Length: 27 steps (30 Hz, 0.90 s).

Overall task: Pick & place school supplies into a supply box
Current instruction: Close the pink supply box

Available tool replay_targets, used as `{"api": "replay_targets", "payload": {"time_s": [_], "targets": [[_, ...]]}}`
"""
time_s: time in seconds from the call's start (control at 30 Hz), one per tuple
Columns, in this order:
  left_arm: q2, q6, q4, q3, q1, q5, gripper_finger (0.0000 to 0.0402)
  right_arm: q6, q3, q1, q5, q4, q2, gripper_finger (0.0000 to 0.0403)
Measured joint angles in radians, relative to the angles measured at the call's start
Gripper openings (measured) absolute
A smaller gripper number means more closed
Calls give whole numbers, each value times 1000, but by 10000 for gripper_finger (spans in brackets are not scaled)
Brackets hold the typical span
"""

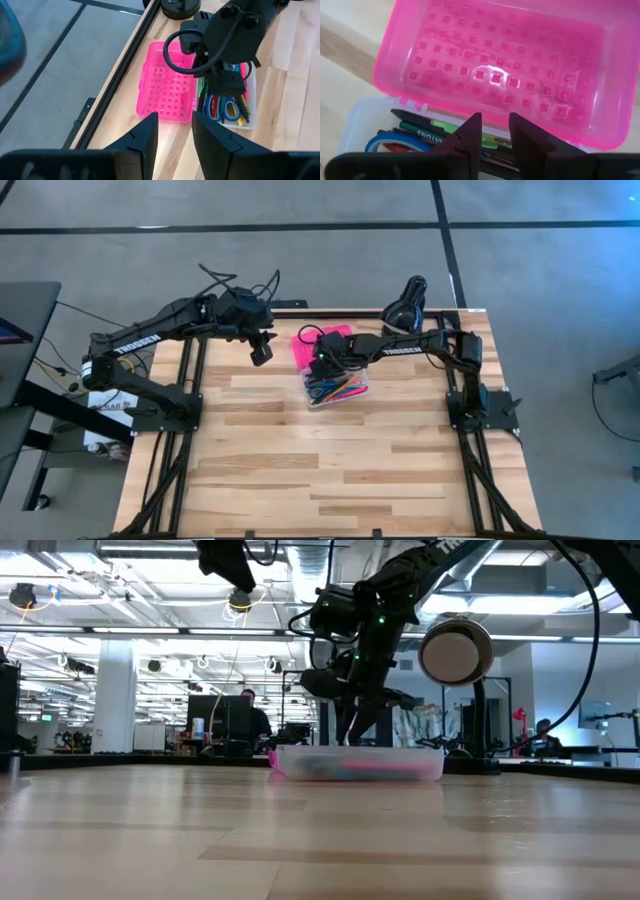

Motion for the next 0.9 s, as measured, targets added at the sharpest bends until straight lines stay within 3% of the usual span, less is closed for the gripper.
{"api": "replay_targets", "payload": {"time_s": [0.9], "targets": [[0,0,0,0,1,-1,114,15,0,57,-27,-21,16,92]]}}
